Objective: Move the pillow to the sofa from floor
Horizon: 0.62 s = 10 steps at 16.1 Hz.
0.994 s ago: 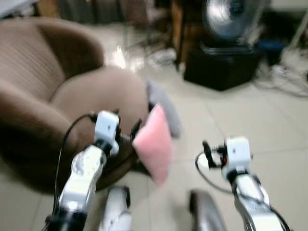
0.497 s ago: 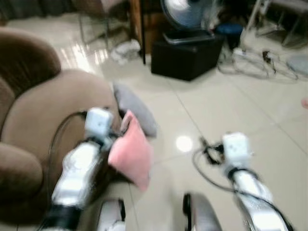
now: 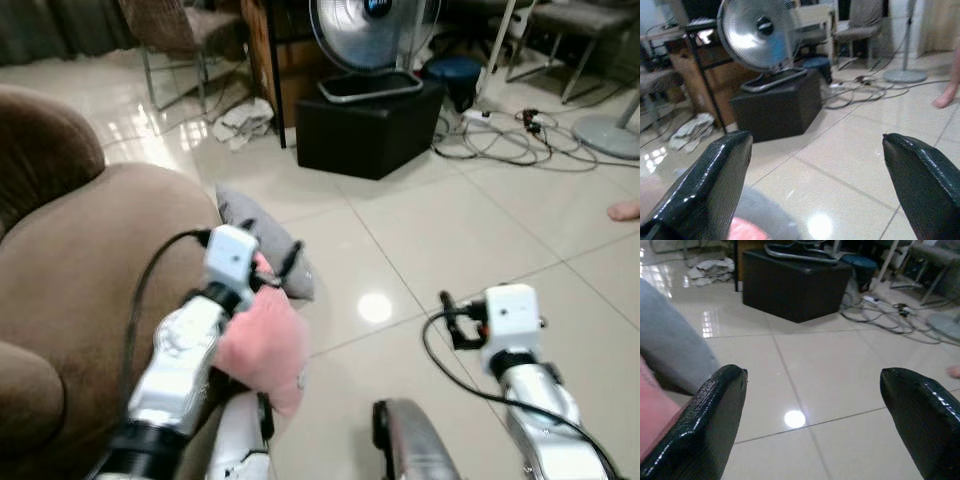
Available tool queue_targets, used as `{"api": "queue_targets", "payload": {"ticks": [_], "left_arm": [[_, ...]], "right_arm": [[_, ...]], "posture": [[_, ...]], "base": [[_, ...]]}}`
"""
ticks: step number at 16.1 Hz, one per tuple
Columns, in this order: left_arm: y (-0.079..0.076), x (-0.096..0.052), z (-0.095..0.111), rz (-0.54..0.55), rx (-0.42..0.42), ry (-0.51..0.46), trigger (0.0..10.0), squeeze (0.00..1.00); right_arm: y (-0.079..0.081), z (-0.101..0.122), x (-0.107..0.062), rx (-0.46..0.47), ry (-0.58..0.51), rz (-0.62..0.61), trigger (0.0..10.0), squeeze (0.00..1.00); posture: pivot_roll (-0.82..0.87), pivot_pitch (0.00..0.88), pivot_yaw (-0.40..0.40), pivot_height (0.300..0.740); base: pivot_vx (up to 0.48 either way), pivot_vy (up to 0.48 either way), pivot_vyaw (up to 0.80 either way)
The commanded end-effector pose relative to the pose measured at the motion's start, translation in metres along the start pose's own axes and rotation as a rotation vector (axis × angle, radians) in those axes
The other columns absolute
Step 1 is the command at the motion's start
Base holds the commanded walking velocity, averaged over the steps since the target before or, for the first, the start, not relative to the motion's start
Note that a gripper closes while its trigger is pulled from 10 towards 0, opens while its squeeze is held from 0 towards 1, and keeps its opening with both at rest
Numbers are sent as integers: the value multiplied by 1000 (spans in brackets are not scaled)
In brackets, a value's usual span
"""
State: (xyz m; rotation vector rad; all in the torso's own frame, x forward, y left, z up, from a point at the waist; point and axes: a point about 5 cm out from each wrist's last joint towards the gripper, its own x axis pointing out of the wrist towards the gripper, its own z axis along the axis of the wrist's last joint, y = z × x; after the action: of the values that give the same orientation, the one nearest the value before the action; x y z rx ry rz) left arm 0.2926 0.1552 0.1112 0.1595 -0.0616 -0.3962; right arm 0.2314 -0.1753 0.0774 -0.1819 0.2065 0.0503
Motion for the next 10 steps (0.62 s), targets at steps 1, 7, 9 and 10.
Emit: {"api": "queue_targets", "payload": {"ticks": [1, 7, 9, 10], "left_arm": [[1, 2, 1, 6, 1, 2, 10000, 0], [6, 0, 0, 16, 15, 10, 10000, 0], [7, 0, 0, 17, 16, 11, 10000, 0], [8, 0, 0, 20, 17, 15, 10000, 0]], "right_arm": [[-2, 3, 0, -14, -7, -2, 10000, 0], [5, 3, 1, -65, 1, 48, 10000, 0], [1, 2, 2, -26, 9, 26, 10000, 0], [1, 2, 2, -28, 11, 34, 10000, 0]], "posture": [[-84, 35, 25, 565], [-77, 38, 21, 565], [-76, 38, 24, 565], [-75, 39, 25, 565]], "base": [[289, 0, 0], [284, 0, 400], [277, 0, 0], [0, 0, 0]]}}
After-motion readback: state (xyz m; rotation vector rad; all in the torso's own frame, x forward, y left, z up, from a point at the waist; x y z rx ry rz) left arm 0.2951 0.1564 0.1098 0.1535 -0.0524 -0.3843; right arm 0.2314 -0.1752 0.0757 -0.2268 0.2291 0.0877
